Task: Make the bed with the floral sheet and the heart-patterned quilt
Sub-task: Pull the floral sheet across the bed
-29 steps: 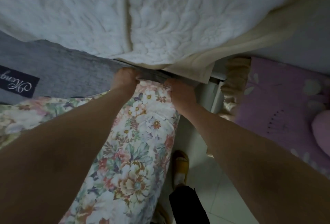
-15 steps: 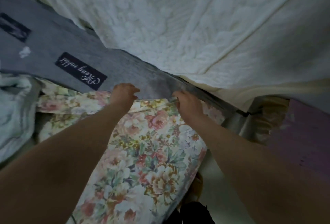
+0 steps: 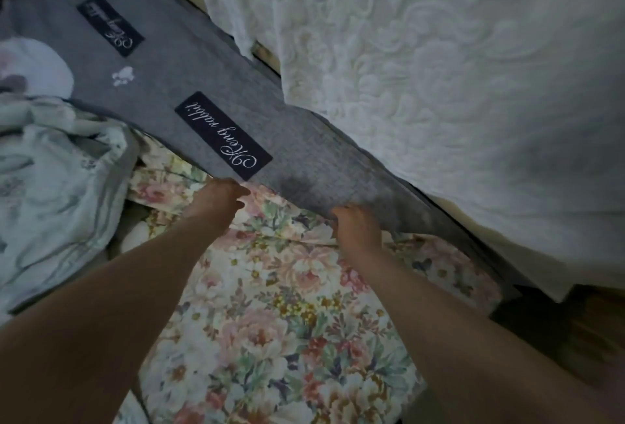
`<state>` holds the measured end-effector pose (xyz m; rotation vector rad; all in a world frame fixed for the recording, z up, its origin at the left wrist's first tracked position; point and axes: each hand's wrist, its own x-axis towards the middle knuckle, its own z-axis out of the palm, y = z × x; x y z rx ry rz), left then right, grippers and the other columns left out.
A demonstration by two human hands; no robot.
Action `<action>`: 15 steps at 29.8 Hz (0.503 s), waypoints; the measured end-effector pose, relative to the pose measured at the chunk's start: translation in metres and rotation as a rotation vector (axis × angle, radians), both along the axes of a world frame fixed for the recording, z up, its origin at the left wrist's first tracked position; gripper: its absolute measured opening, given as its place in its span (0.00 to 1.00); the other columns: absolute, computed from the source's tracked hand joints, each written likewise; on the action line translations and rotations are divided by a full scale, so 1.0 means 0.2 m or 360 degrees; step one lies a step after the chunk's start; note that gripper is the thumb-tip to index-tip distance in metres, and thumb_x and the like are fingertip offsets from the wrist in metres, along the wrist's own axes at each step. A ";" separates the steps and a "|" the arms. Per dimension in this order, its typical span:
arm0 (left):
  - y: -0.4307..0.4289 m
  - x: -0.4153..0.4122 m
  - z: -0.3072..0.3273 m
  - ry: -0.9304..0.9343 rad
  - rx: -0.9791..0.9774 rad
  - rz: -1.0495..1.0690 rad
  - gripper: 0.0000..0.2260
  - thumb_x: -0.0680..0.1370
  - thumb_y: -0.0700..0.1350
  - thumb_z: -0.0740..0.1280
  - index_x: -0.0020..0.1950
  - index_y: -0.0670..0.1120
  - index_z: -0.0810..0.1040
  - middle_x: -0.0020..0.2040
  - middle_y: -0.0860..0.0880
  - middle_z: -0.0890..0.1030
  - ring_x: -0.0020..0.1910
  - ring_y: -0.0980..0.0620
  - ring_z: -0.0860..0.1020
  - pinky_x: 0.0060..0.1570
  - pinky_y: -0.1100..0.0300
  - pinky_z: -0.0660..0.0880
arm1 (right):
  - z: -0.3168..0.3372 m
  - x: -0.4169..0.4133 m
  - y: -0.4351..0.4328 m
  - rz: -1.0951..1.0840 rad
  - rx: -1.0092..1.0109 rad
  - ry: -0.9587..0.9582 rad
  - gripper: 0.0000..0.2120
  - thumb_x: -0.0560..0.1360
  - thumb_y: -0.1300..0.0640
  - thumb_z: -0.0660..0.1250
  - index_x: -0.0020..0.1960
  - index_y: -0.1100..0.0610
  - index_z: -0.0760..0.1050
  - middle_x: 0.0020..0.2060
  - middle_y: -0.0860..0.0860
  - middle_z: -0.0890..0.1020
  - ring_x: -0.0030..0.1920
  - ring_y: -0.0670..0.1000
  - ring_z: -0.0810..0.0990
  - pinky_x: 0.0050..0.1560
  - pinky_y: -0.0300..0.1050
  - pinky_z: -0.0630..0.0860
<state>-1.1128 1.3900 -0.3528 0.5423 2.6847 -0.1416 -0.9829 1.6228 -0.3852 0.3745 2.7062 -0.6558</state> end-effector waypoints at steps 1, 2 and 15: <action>0.01 -0.03 -0.06 -0.0007 0.0027 -0.0007 0.17 0.78 0.41 0.70 0.67 0.50 0.79 0.65 0.47 0.78 0.63 0.46 0.74 0.62 0.54 0.71 | -0.04 -0.03 0.00 -0.0004 0.0002 -0.0047 0.08 0.80 0.64 0.59 0.50 0.56 0.76 0.46 0.56 0.77 0.50 0.57 0.75 0.41 0.44 0.62; 0.03 -0.05 -0.11 -0.0036 0.0038 -0.0024 0.16 0.79 0.42 0.69 0.67 0.49 0.78 0.65 0.47 0.78 0.64 0.45 0.74 0.63 0.54 0.70 | -0.07 -0.06 0.00 -0.0007 -0.0015 -0.0093 0.07 0.80 0.64 0.59 0.47 0.56 0.75 0.44 0.56 0.77 0.49 0.56 0.75 0.41 0.44 0.61; 0.20 -0.34 -0.64 -0.0380 -0.0277 -0.0495 0.17 0.80 0.46 0.65 0.69 0.50 0.71 0.63 0.46 0.73 0.58 0.44 0.77 0.49 0.53 0.74 | -0.51 -0.34 -0.07 0.0194 -0.0022 -0.0397 0.10 0.81 0.50 0.62 0.53 0.55 0.78 0.55 0.54 0.76 0.59 0.58 0.73 0.57 0.51 0.74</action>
